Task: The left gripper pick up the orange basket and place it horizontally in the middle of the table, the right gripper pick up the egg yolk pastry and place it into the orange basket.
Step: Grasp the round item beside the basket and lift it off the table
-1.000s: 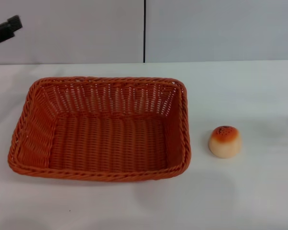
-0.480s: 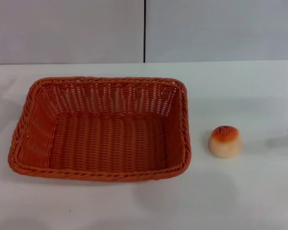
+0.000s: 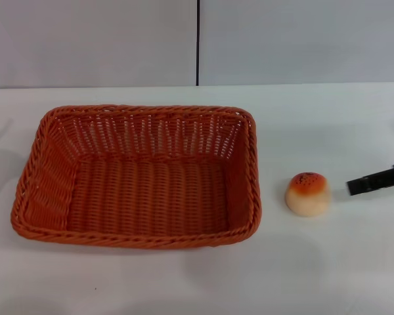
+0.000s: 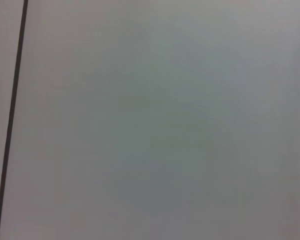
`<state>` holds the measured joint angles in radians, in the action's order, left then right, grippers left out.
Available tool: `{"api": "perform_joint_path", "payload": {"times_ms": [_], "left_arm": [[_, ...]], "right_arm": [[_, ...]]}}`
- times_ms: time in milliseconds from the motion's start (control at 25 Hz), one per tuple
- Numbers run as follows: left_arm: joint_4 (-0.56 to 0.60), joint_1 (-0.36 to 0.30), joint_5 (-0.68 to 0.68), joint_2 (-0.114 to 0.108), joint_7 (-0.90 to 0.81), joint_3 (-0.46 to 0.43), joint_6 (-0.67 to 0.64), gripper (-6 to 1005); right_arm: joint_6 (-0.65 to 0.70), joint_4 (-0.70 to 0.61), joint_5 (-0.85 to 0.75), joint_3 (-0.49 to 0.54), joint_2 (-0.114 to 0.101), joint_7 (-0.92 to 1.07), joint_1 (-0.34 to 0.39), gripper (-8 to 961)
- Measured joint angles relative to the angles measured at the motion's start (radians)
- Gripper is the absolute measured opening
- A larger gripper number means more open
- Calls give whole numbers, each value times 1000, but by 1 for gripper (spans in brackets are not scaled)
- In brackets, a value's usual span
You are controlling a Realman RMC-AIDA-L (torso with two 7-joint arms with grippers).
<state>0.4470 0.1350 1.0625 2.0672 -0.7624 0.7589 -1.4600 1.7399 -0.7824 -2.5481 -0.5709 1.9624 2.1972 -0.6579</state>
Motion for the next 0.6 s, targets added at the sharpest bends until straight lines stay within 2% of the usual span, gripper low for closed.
{"api": "perform_joint_path", "payload": {"times_ms": [120, 280, 520, 600], "left_arm": [[-5, -1, -1, 0, 0, -1, -4, 815], [-6, -2, -1, -1, 1, 0, -5, 814], [-11, -2, -1, -1, 1, -1, -5, 814], [-15, -2, -1, -2, 2, -1, -5, 814]], "right_arm": [[-46, 74, 1, 3, -1, -53, -28, 573], [-123, 132, 1, -1, 10, -91, -55, 573], [-183, 184, -2, -23, 9, -96, -73, 573], [-201, 188, -1, -37, 15, -99, -74, 573]]}}
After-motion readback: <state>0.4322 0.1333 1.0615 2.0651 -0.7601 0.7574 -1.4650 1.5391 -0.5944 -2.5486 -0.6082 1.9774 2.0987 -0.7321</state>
